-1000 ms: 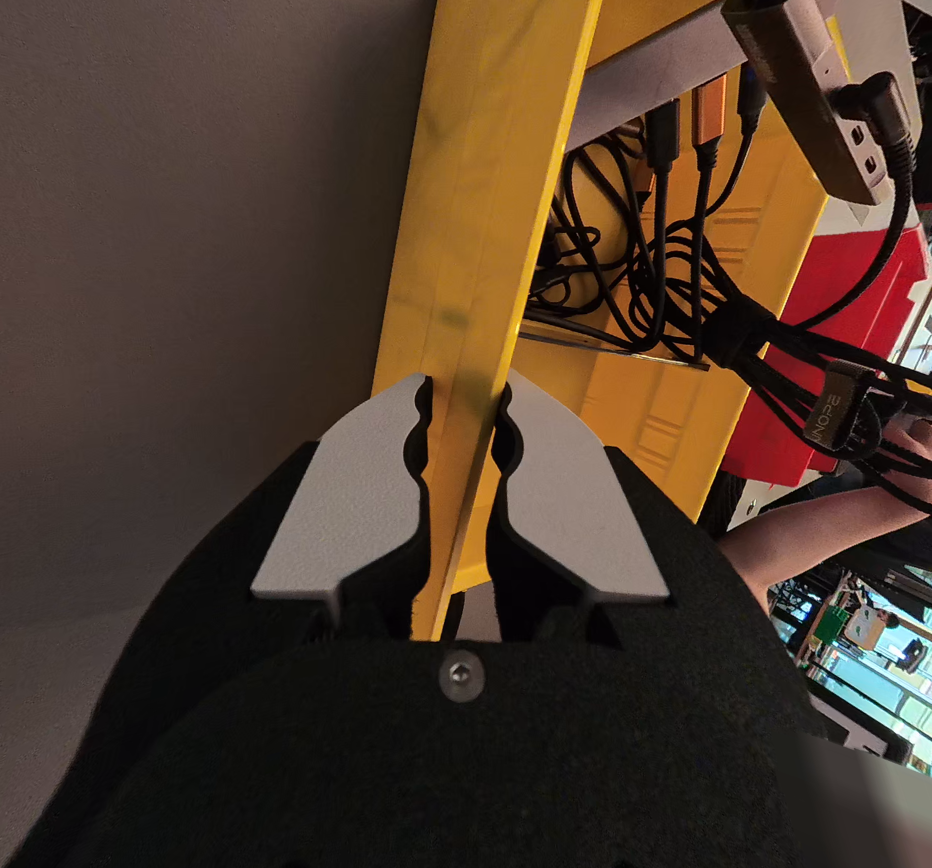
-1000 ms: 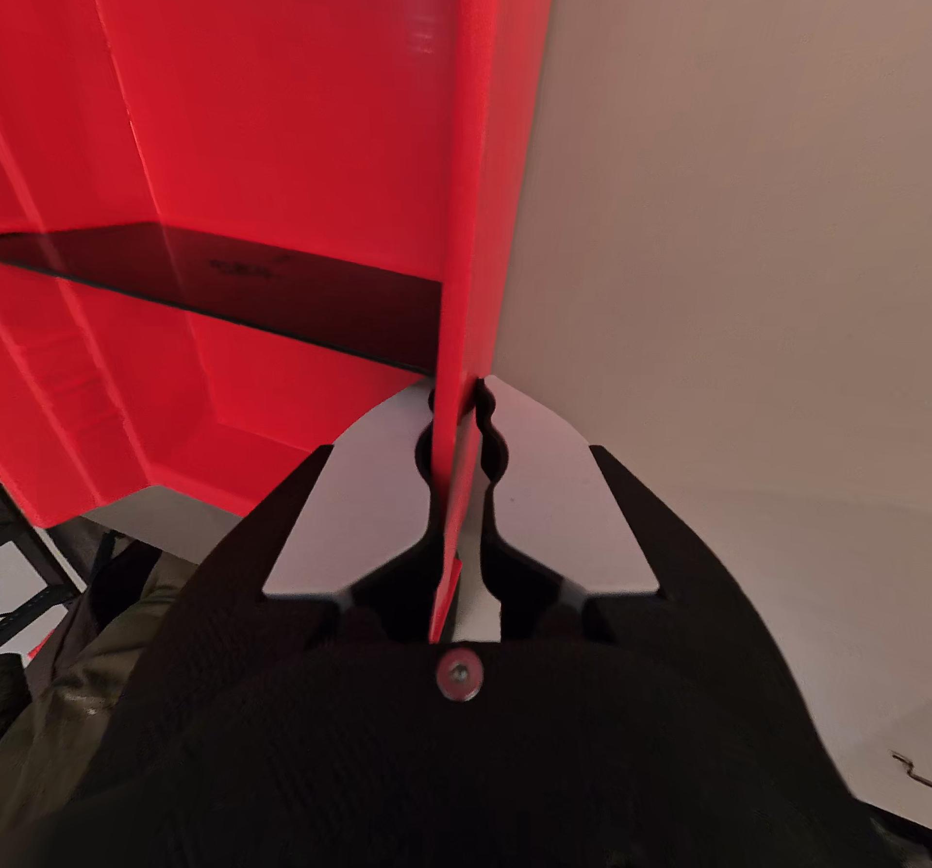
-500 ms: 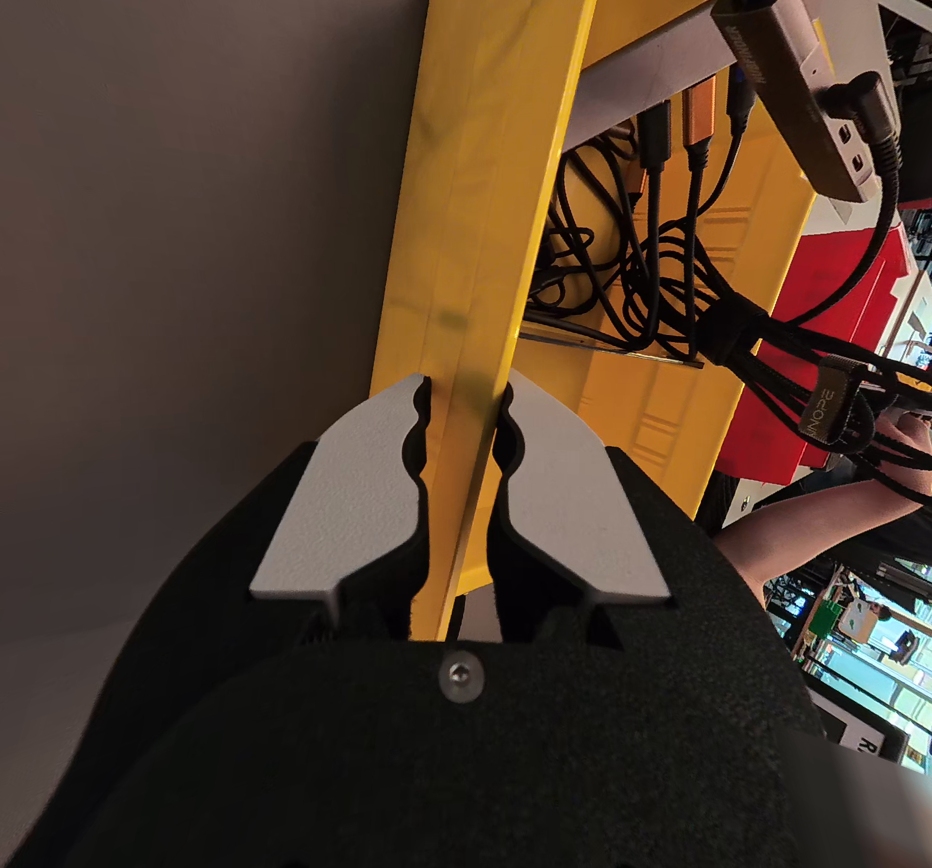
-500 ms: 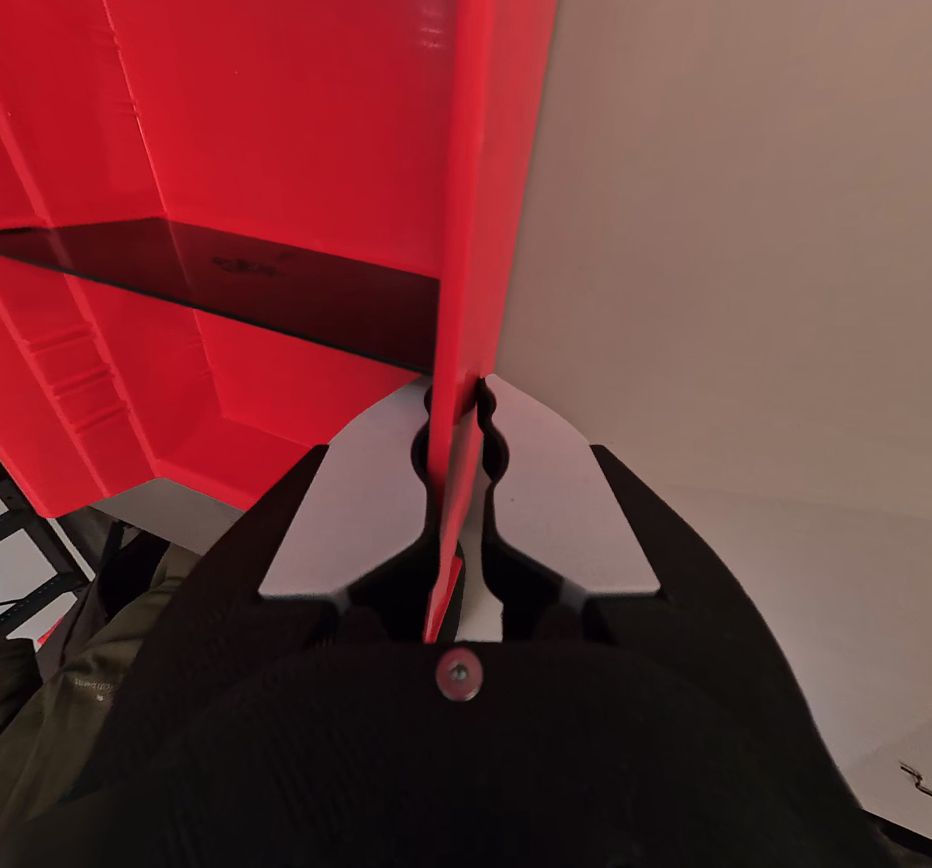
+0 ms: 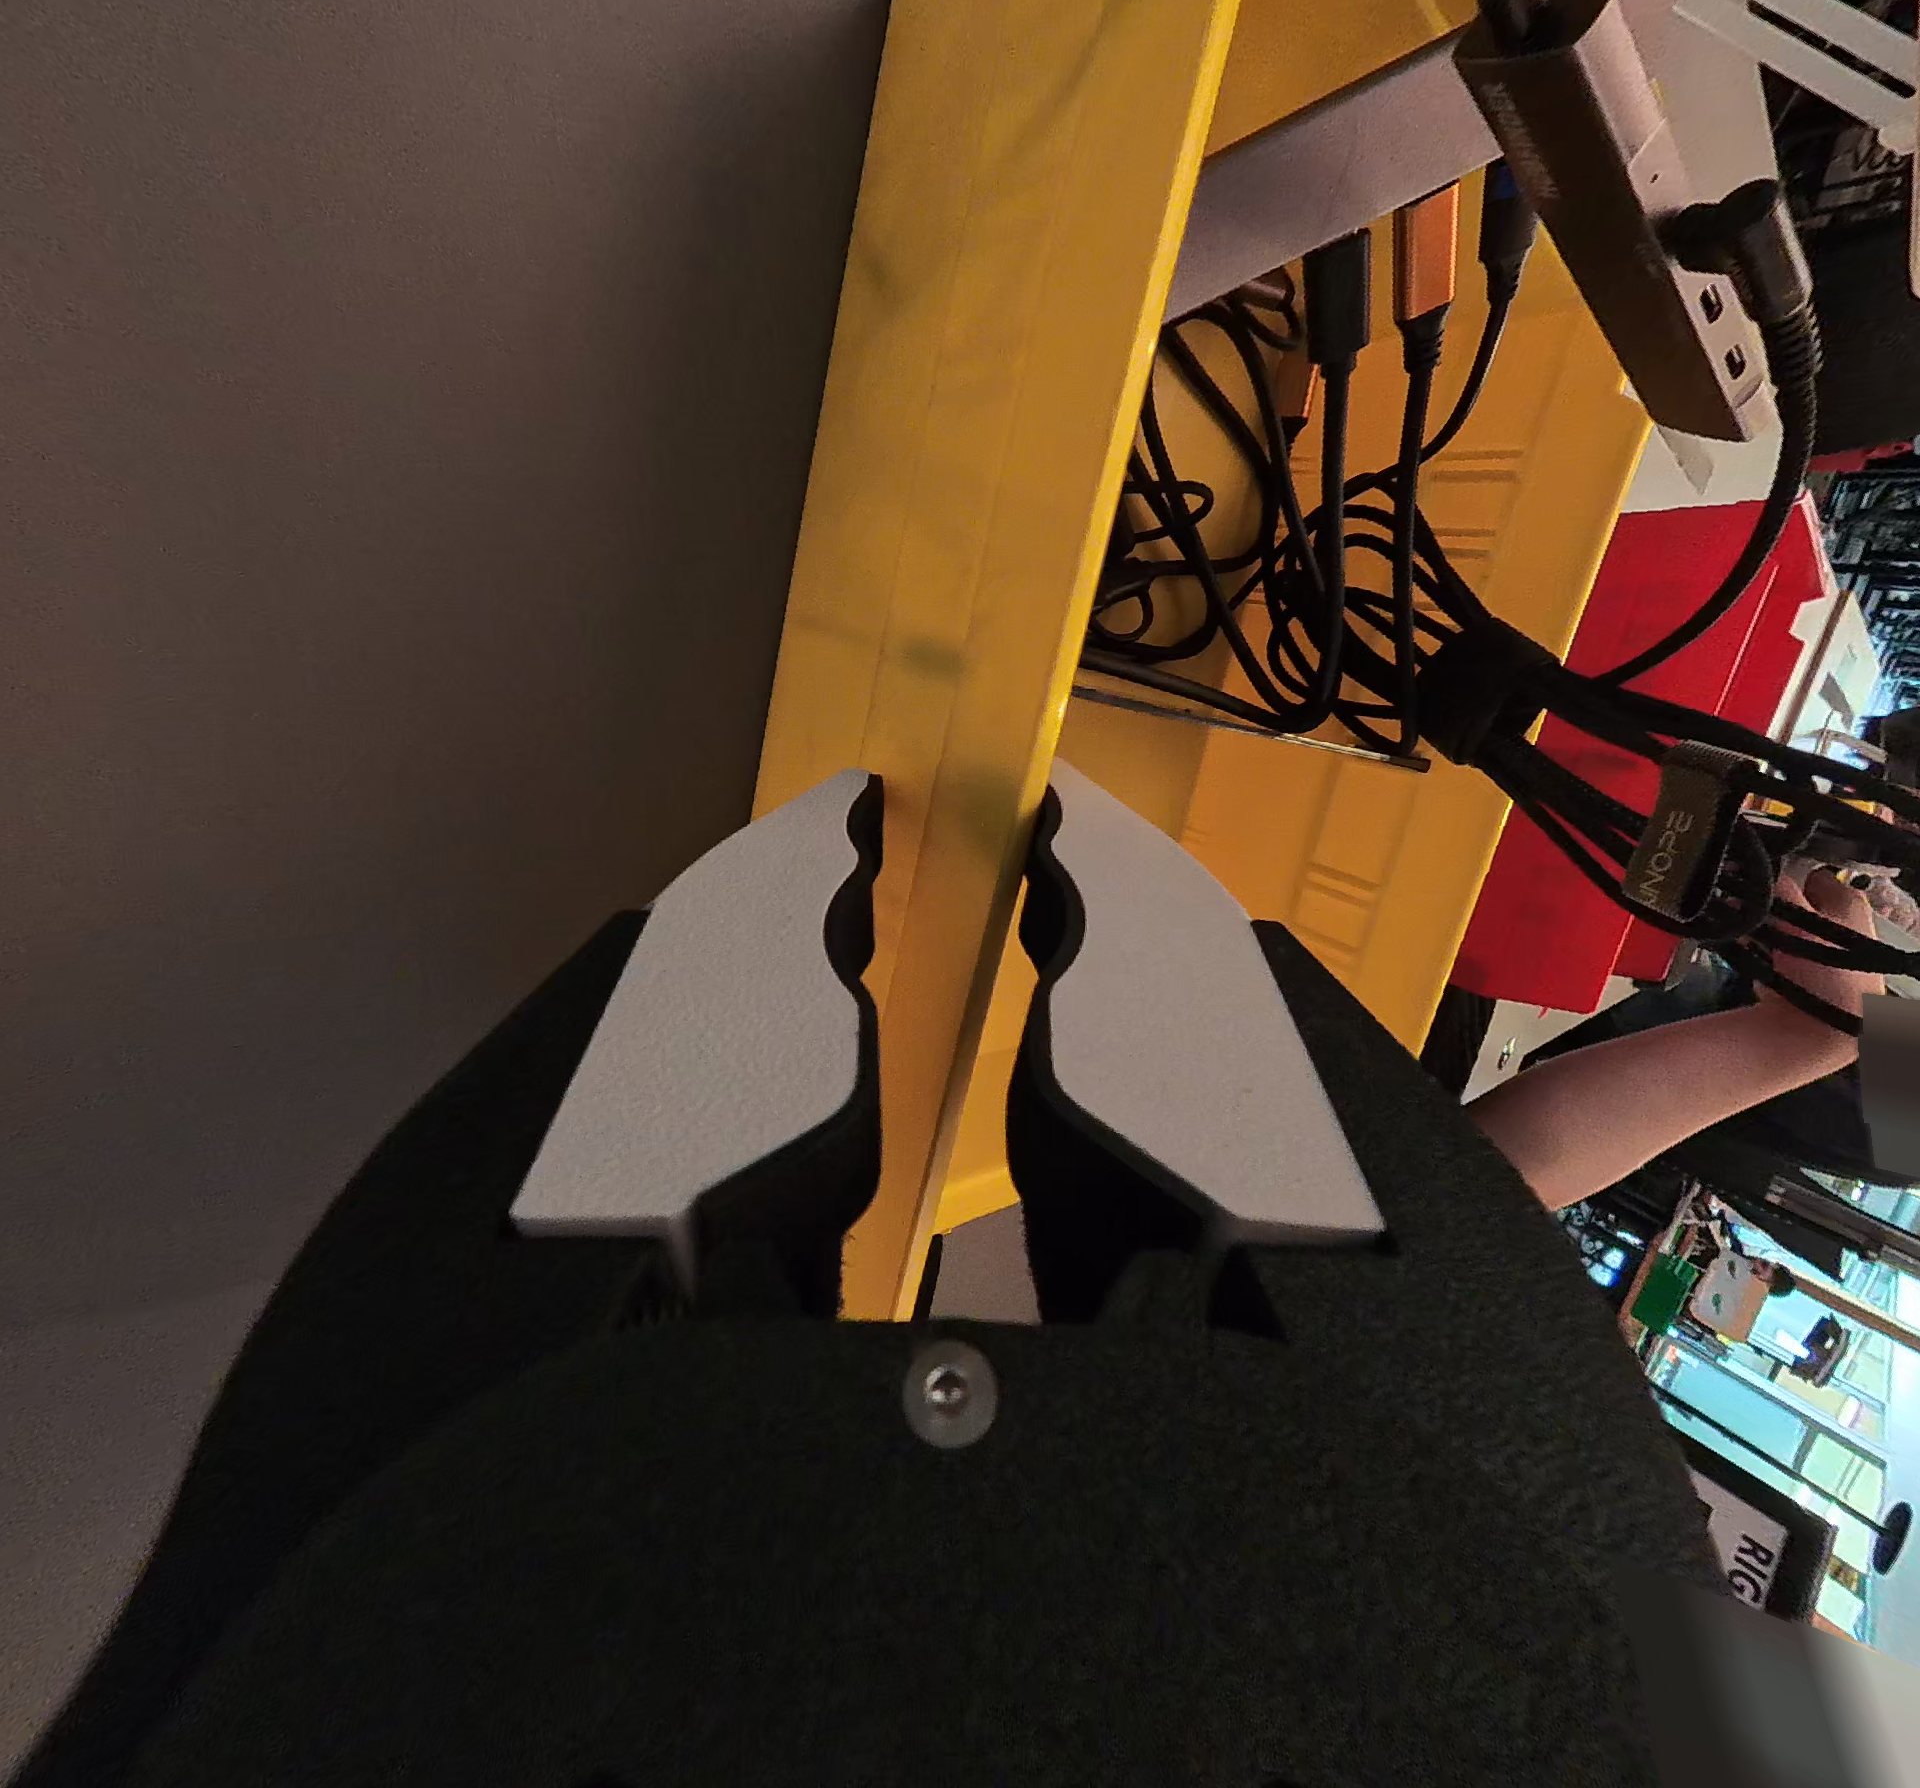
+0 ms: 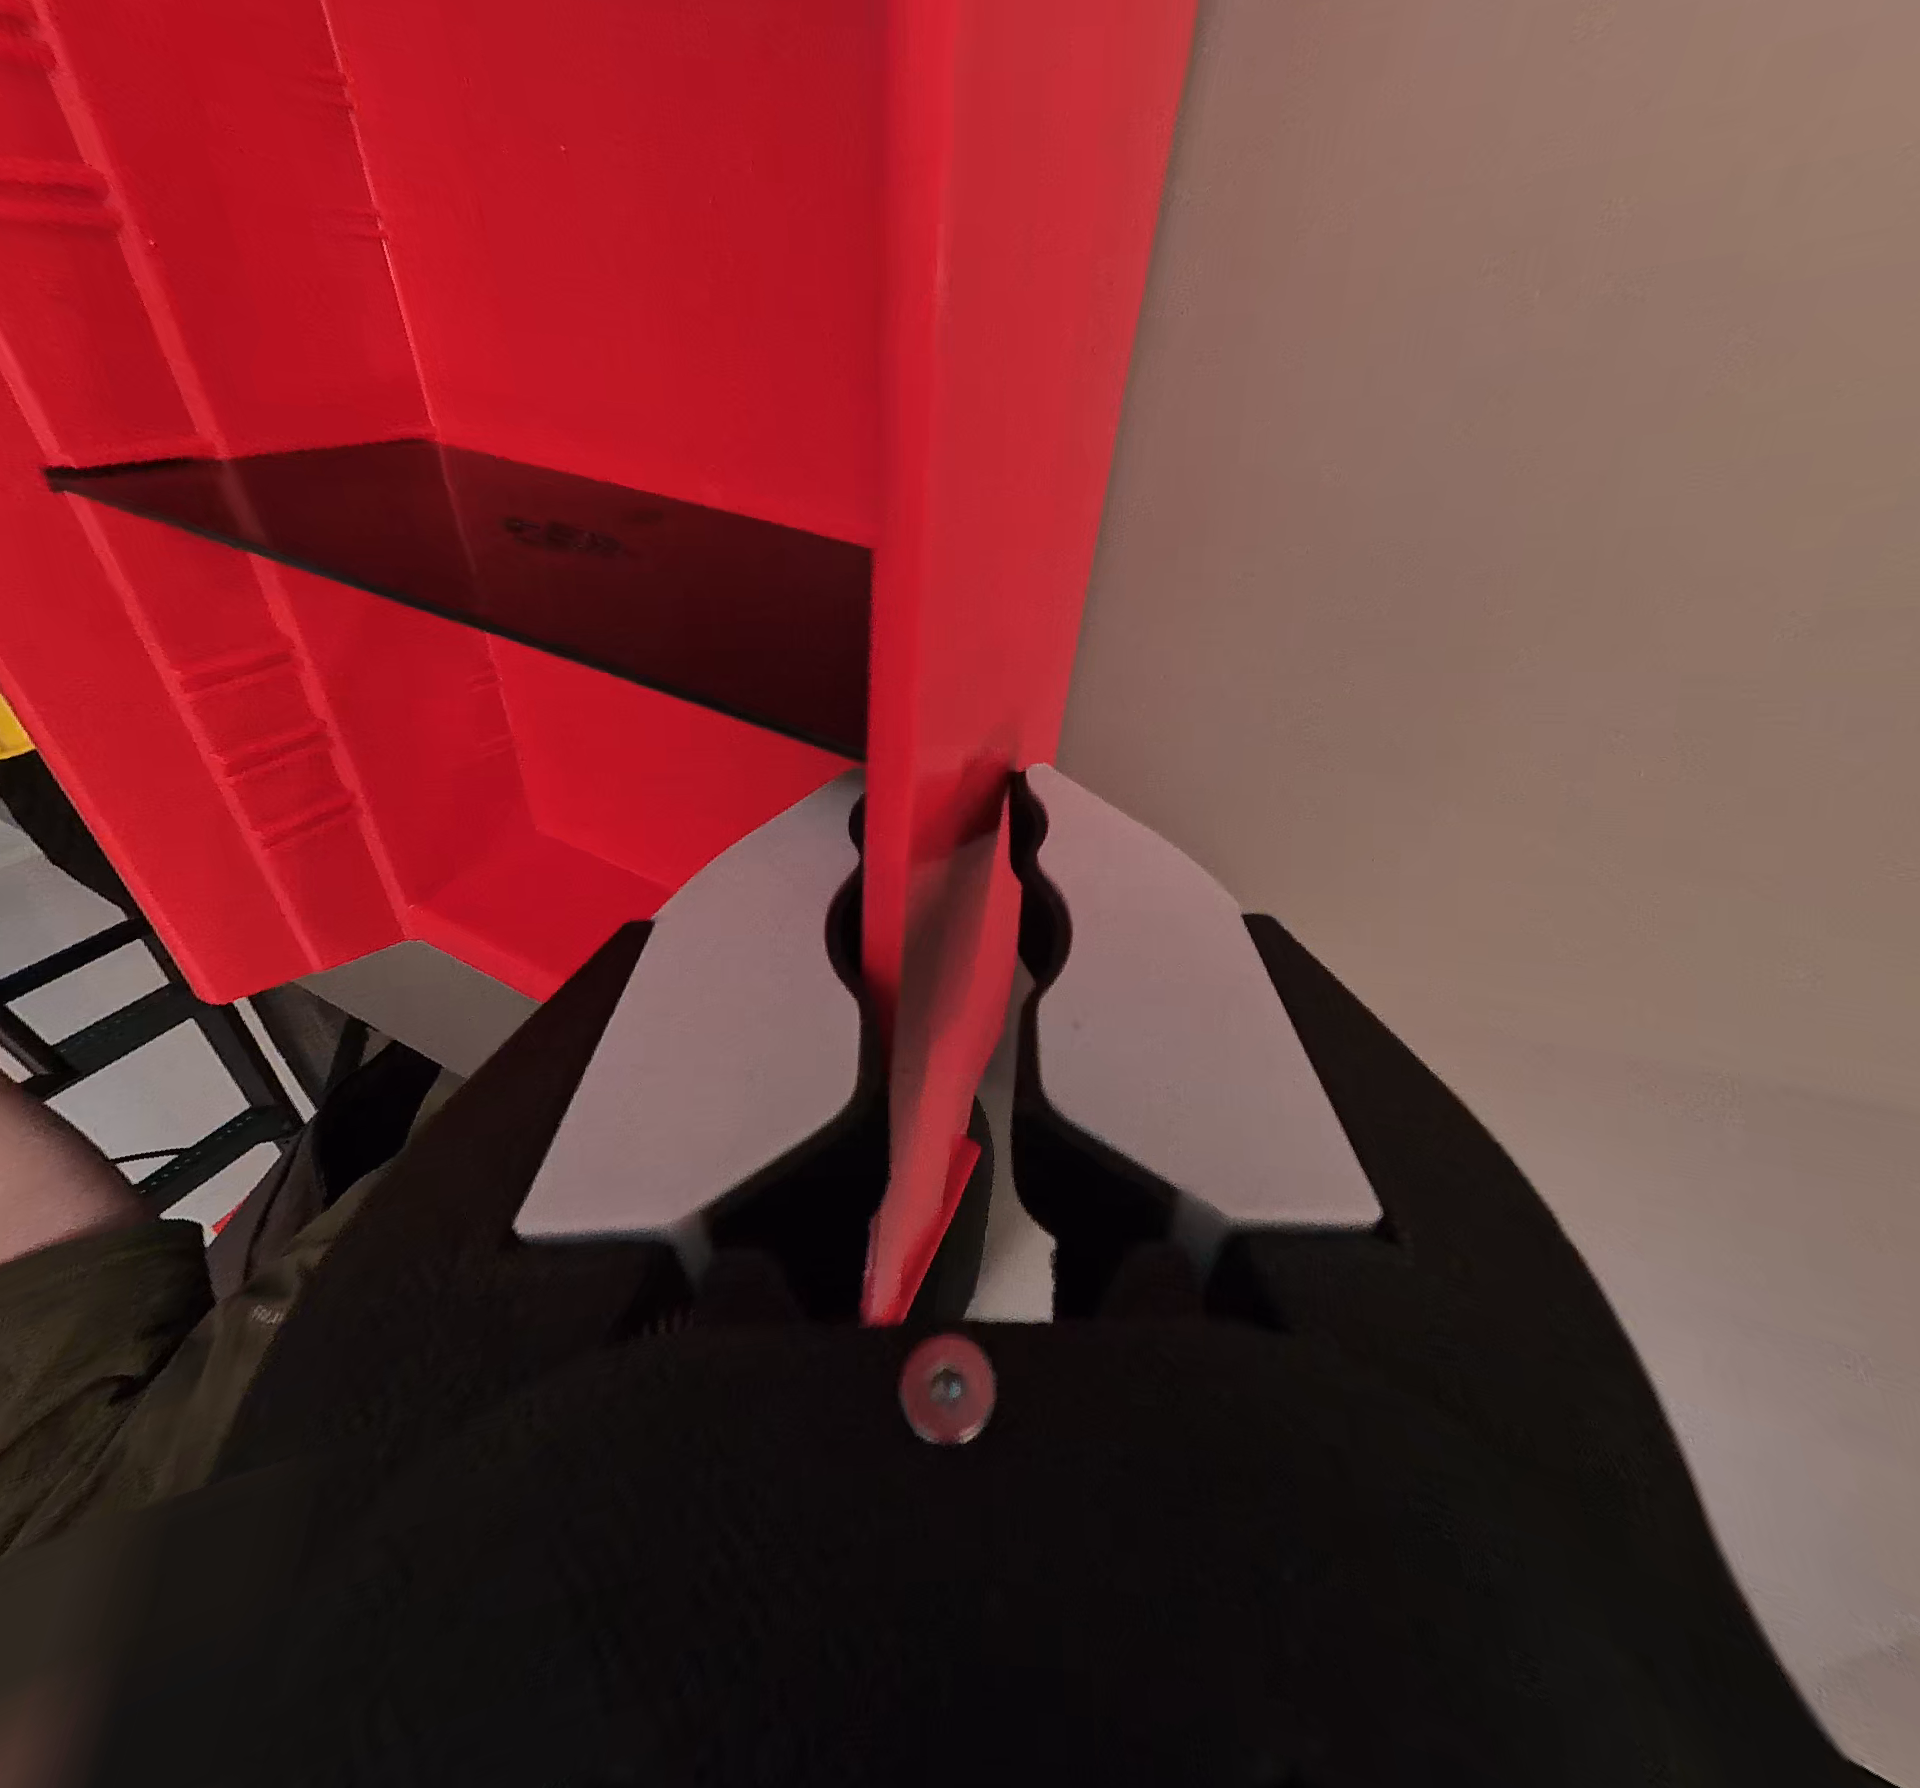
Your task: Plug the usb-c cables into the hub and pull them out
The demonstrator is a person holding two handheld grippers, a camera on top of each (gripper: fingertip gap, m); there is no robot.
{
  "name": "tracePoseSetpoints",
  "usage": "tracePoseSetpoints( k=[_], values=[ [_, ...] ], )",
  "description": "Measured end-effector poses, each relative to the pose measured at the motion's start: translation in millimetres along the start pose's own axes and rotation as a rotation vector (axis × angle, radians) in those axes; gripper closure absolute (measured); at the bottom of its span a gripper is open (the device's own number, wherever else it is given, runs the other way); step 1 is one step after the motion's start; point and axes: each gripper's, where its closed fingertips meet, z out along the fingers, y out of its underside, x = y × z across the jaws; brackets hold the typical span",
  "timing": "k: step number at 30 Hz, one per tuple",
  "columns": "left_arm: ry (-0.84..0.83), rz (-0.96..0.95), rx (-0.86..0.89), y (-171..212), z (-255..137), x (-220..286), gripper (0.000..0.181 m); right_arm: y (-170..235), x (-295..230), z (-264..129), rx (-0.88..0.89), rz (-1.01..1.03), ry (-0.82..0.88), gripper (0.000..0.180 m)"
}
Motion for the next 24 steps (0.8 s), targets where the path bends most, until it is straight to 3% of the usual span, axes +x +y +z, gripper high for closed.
tracePoseSetpoints(
  k=[9,15,24],
  values=[
    [0.060,0.123,0.003,2.1,-7.6,5.4,0.157,-8.0,-2.0,-14.1,0.082,0.036,-0.049,0.153],
    [0.191,0.242,0.167,-13.7,-48.4,28.1,0.157,-8.7,-6.1,-39.8,0.183,0.038,-0.058,0.154],
    [0.061,0.815,0.609,-34.2,-112.0,77.2,0.159,-16.8,-50.9,-134.1,0.611,-0.079,-0.061,0.158]
  ],
)
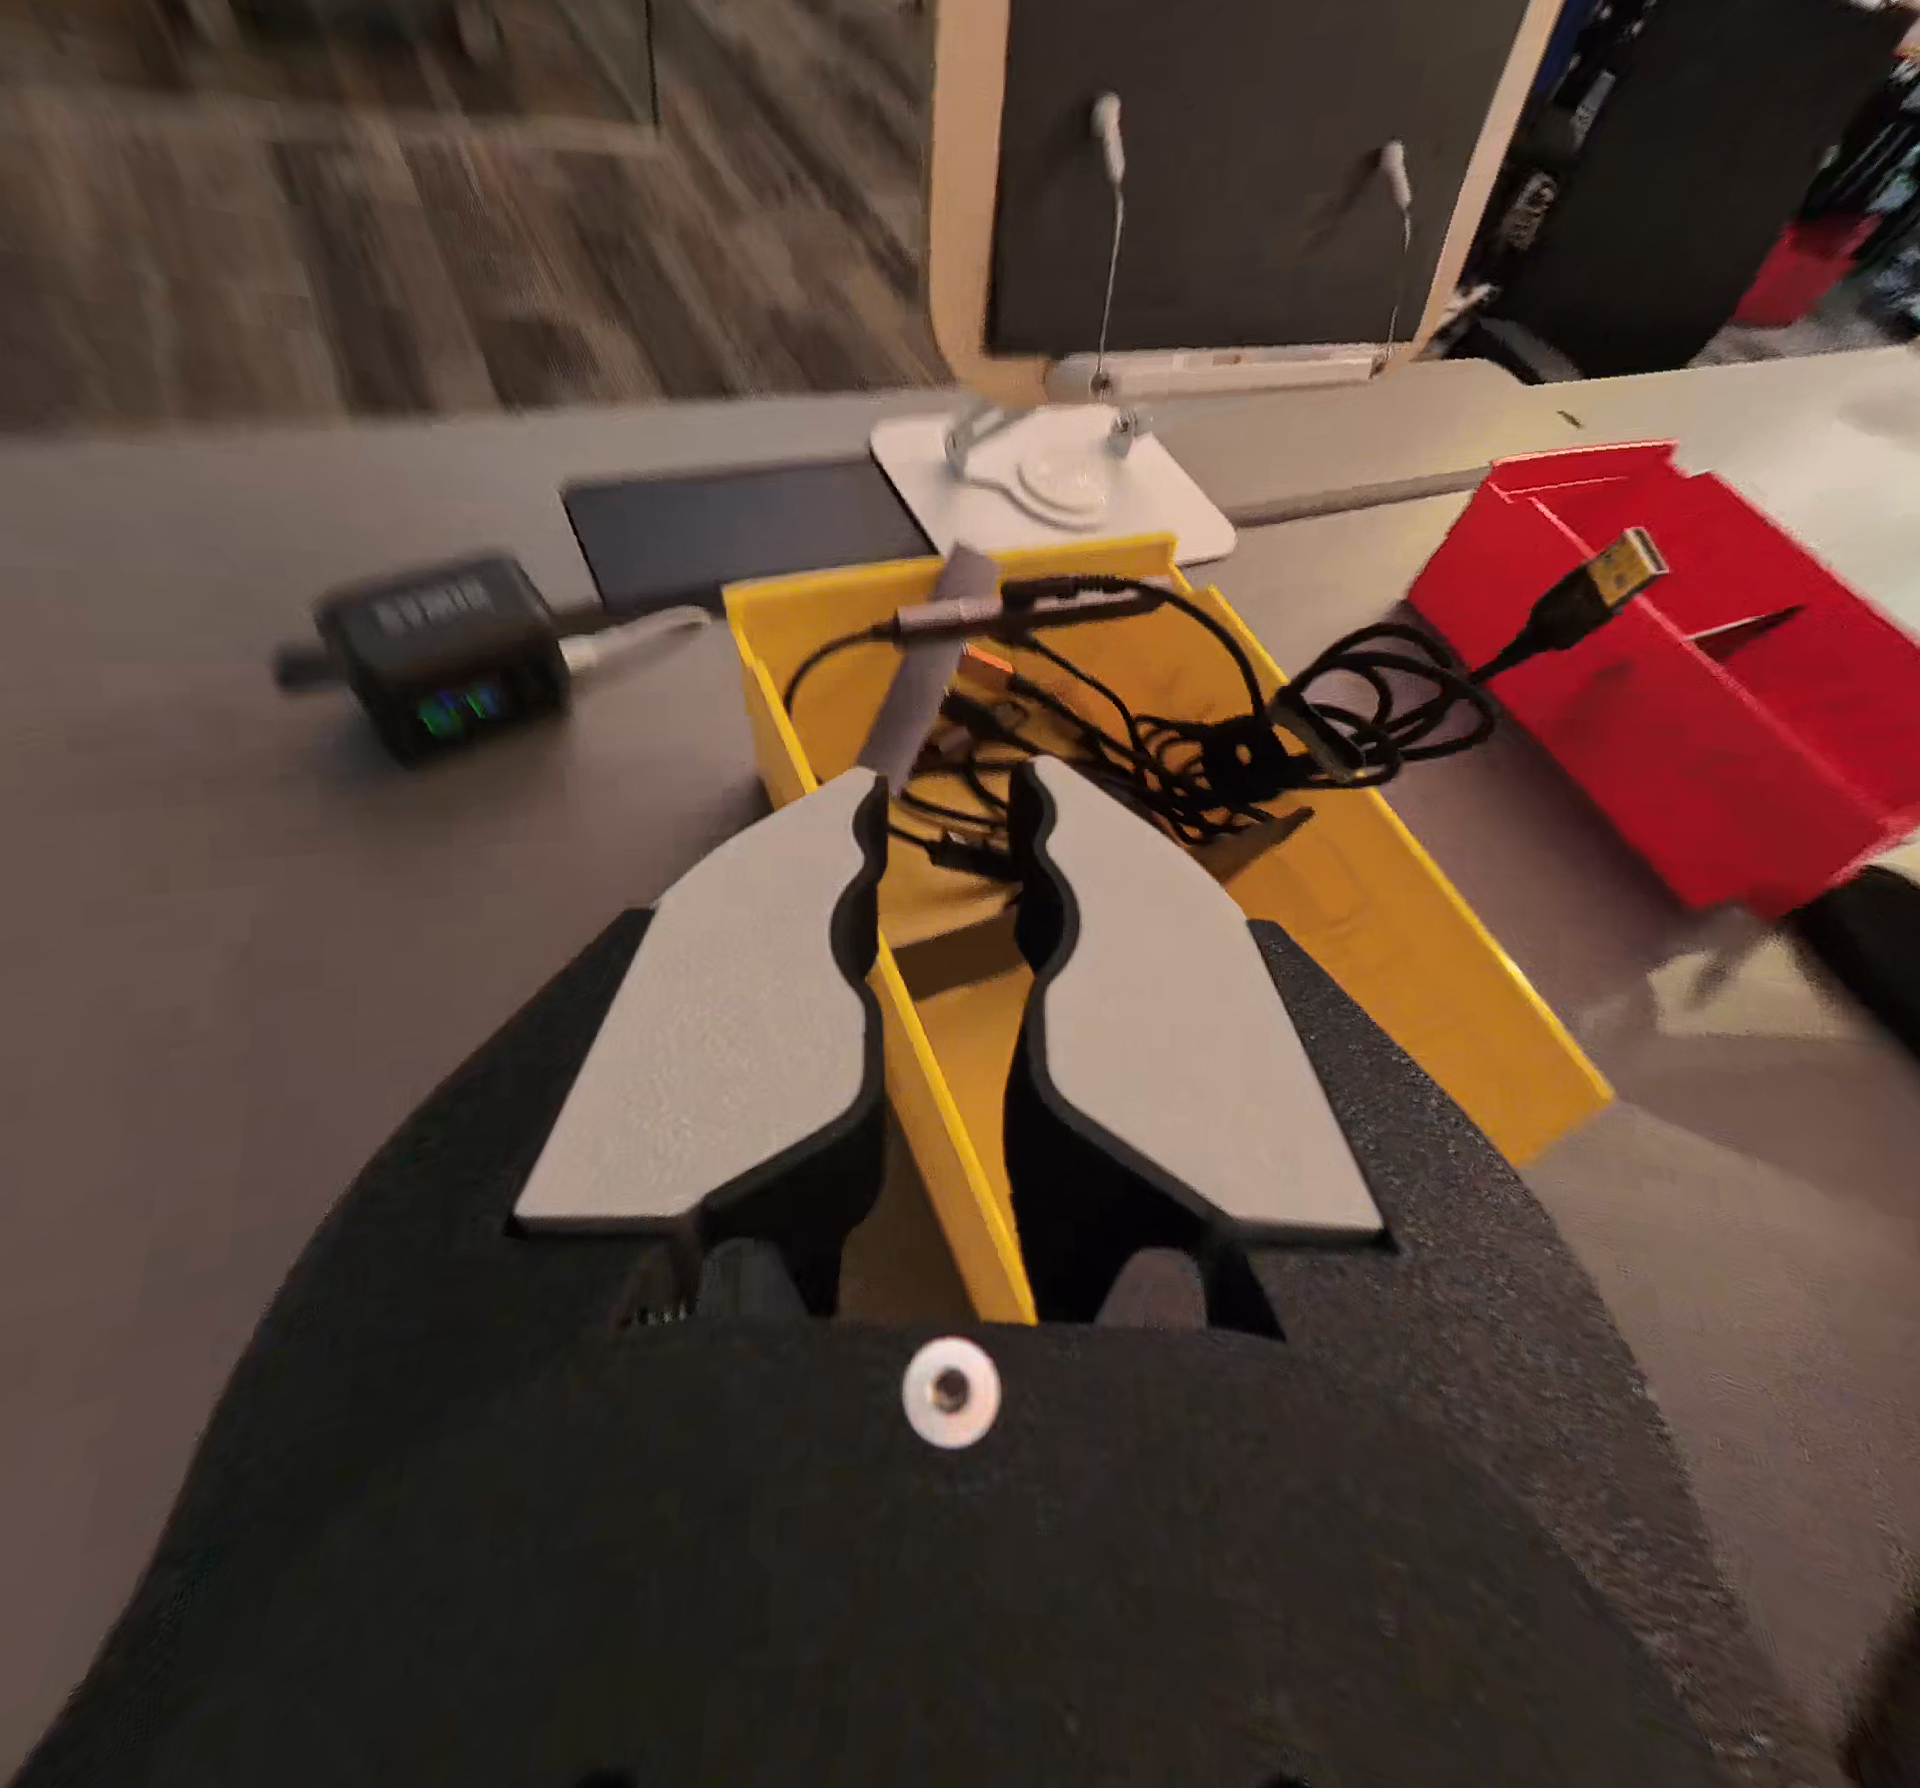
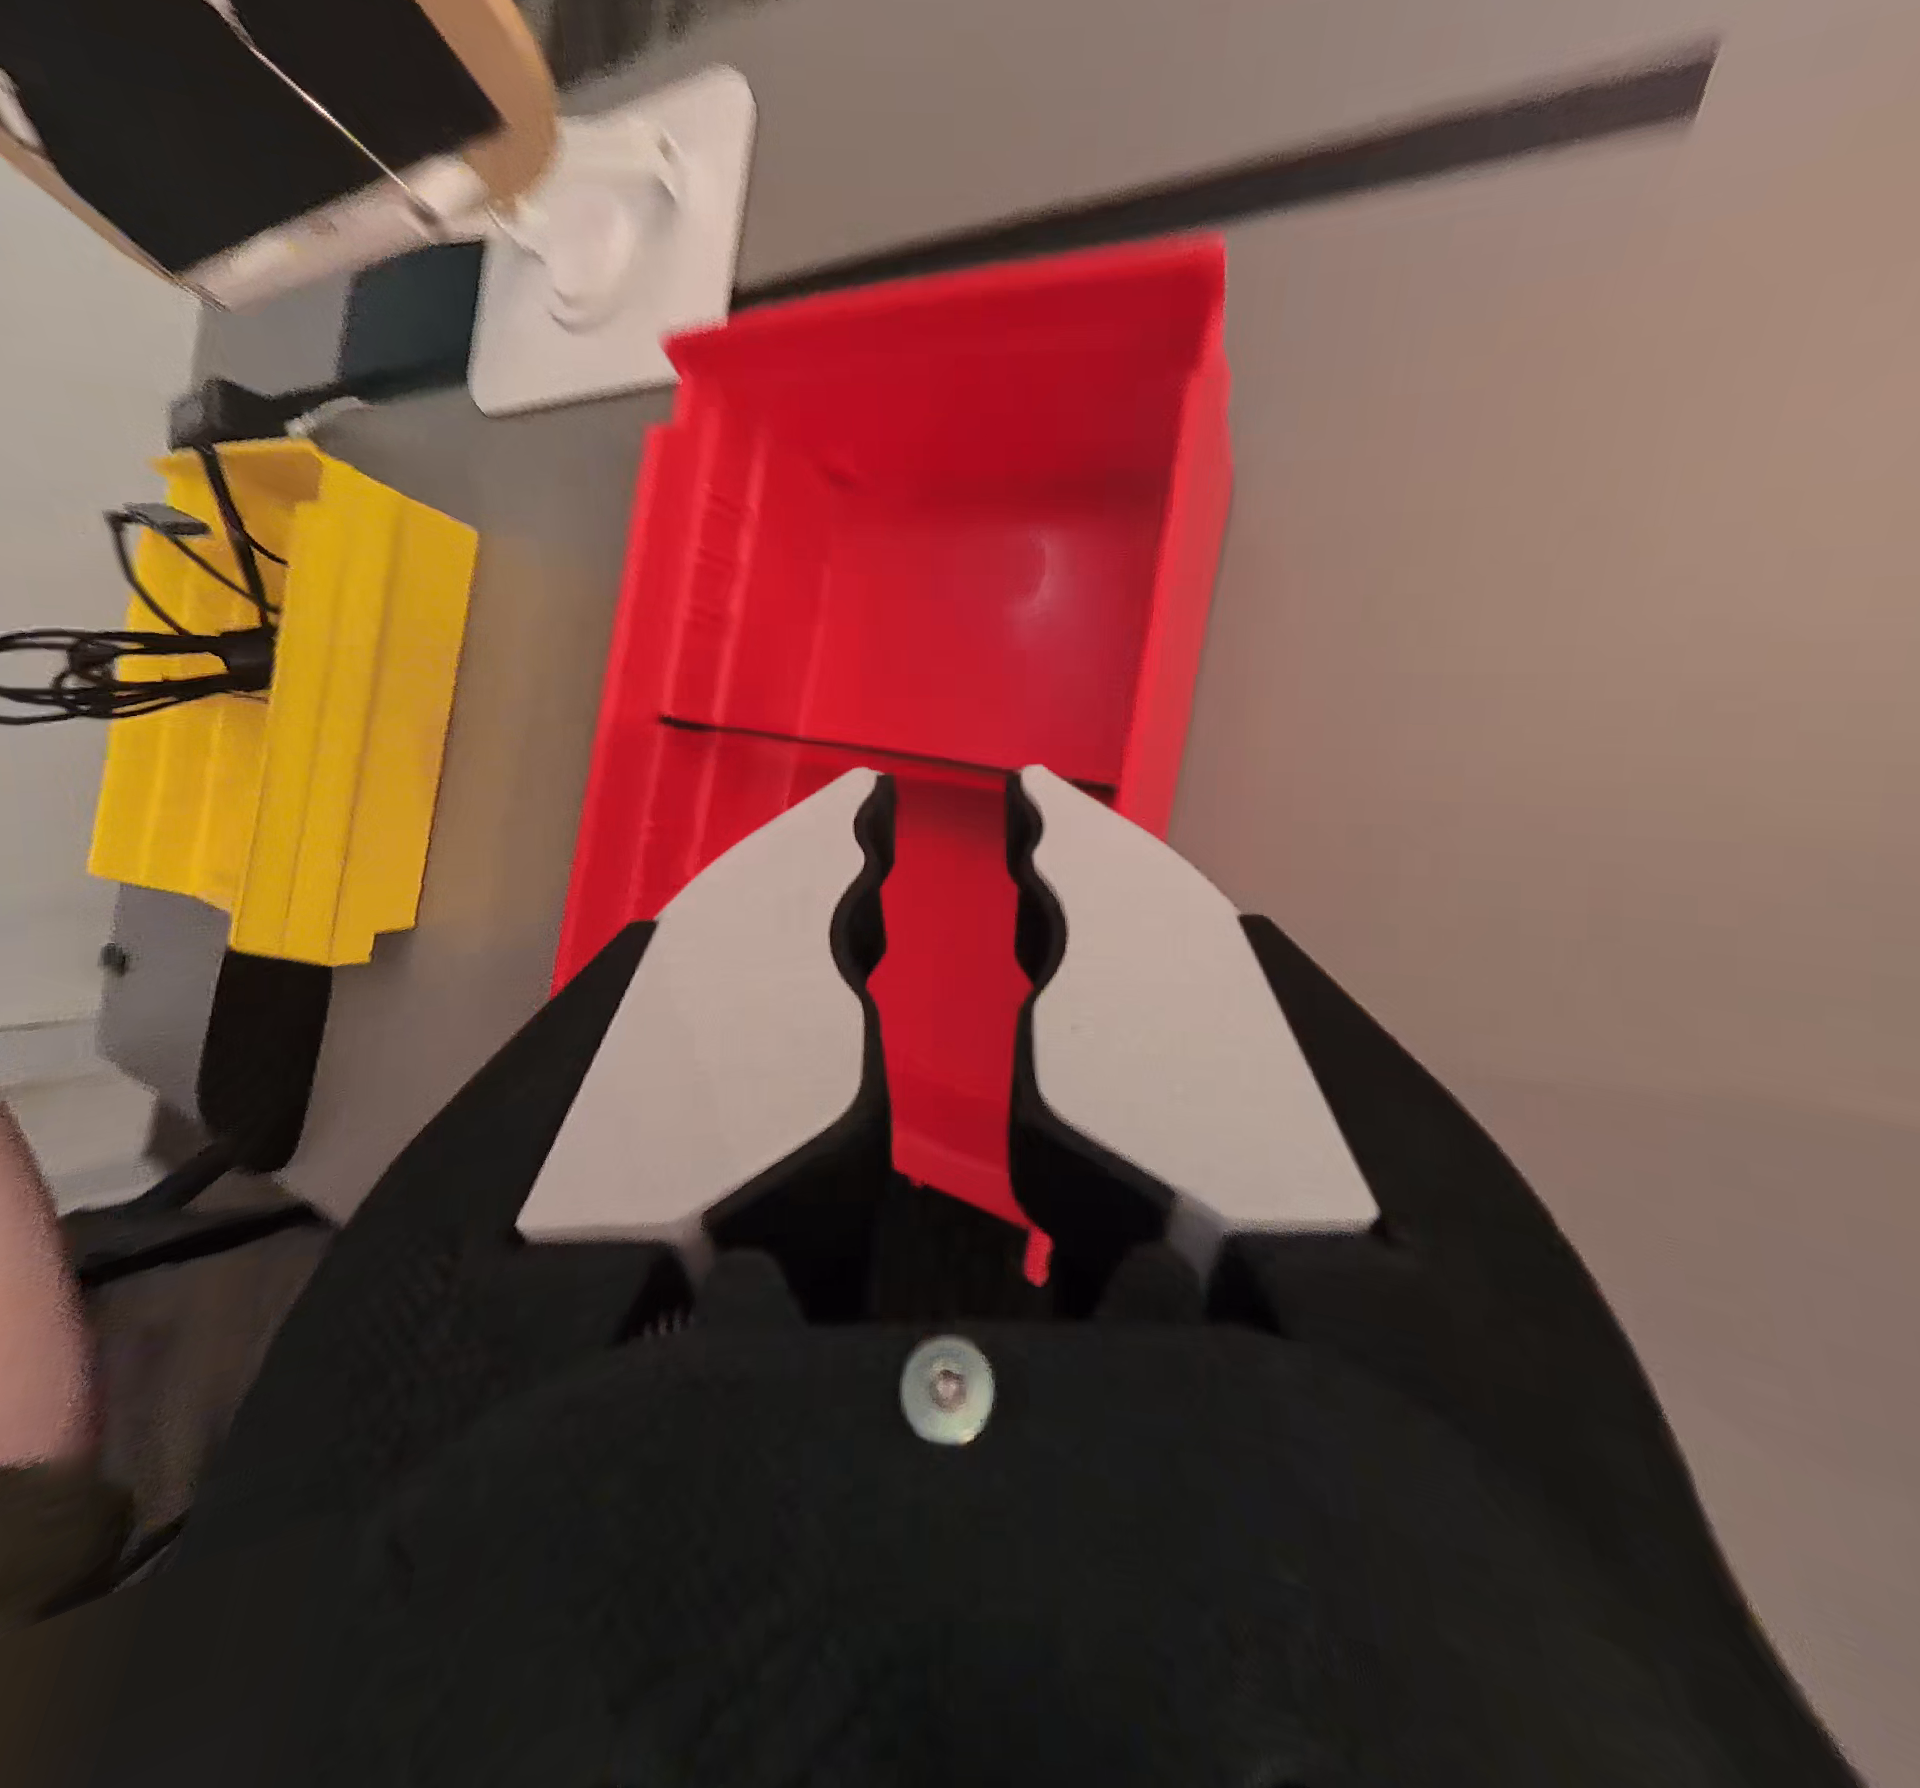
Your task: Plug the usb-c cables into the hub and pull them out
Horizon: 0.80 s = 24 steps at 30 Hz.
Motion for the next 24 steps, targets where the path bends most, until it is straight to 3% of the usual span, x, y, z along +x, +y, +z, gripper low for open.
tracePoseSetpoints(
  k=[6,9,11,13,15,18,24],
  values=[
    [-0.082,0.264,0.279,-30.3,1.8,25.4,0.151,-60.1,-70.5,-77.6,0.554,-0.305,-0.047,0.160],
    [-0.104,0.395,0.356,-29.6,11.5,37.2,0.149,-68.9,-109.4,-112.5,0.855,-0.541,-0.059,0.148],
    [-0.120,0.517,0.318,-19.8,27.6,40.7,0.155,-63.0,-132.0,-127.7,1.083,-0.707,-0.048,0.141],
    [-0.123,0.634,0.164,0.6,52.4,37.2,0.156,-58.5,-152.3,-141.9,1.281,-0.835,-0.026,0.142],
    [-0.136,0.744,0.000,18.9,76.1,27.2,0.155,-51.8,-171.5,-138.6,1.320,-0.882,-0.101,0.143],
    [-0.133,0.874,-0.184,36.8,105.2,13.4,0.148,-48.9,-187.4,-112.1,1.221,-0.896,-0.190,0.141],
    [-0.168,1.082,-0.327,40.0,143.1,-8.9,0.142,-49.8,-192.3,-66.2,1.083,-0.964,-0.133,0.142]
  ],
)
